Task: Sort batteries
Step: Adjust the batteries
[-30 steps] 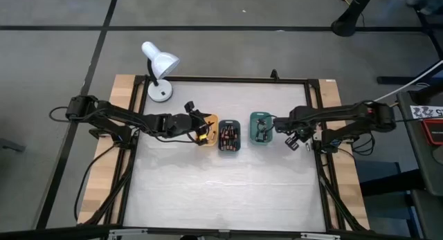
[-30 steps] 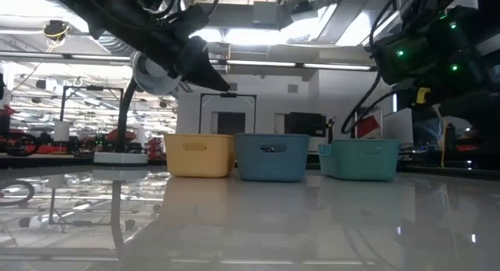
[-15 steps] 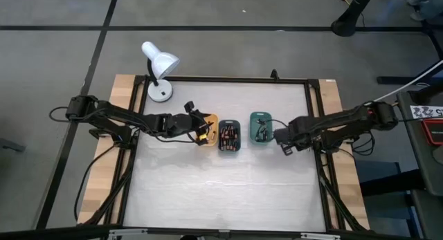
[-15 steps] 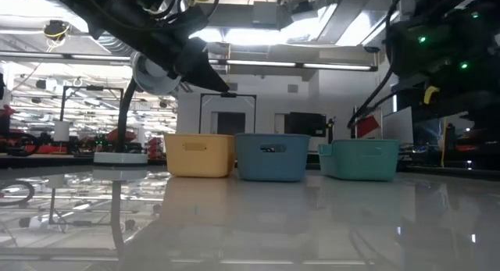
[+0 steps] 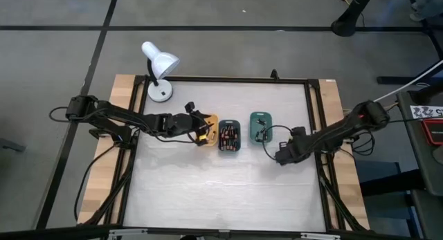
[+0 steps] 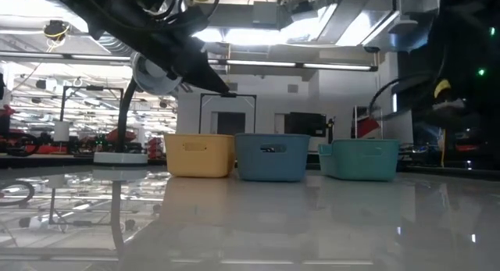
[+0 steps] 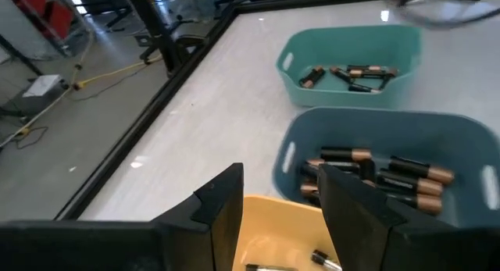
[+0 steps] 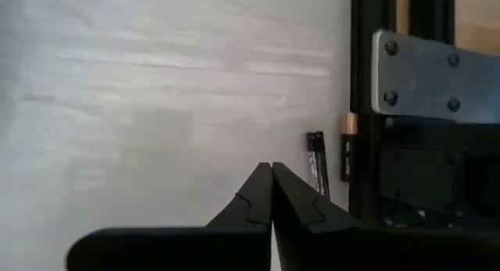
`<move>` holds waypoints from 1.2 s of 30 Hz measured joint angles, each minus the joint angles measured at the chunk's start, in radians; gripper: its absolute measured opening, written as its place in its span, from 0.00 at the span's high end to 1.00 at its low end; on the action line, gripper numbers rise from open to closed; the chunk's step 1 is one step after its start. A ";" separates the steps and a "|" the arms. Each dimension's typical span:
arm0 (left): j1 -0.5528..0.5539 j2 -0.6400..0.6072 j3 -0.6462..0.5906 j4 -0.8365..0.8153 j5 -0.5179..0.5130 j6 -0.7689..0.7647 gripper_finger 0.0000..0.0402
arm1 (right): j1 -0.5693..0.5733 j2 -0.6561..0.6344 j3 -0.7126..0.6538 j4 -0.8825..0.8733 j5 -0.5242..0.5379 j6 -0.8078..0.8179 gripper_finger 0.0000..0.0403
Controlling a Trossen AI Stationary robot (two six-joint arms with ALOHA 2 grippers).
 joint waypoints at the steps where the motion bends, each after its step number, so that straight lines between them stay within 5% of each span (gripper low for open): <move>1: 0.000 0.000 0.000 0.001 0.016 0.004 0.61 | -0.001 0.026 -0.002 0.018 -0.029 0.004 1.00; 5: -0.001 0.000 0.000 0.001 0.053 0.004 0.61 | 0.024 0.089 -0.002 0.188 -0.099 0.044 1.00; 10: -0.014 0.000 0.000 -0.001 0.057 0.003 0.61 | 0.158 0.106 -0.001 0.121 0.138 0.307 1.00; 18: -0.055 0.000 0.000 -0.017 0.060 0.010 0.61 | 0.100 0.166 -0.002 0.012 0.067 0.315 1.00; 28: -0.086 0.000 0.001 0.047 0.076 0.080 0.61 | 0.048 0.431 -0.003 -0.002 0.078 0.318 1.00; 36: -0.085 0.001 0.001 0.096 0.168 0.100 0.61 | 0.035 0.443 -0.002 -0.017 0.068 0.312 1.00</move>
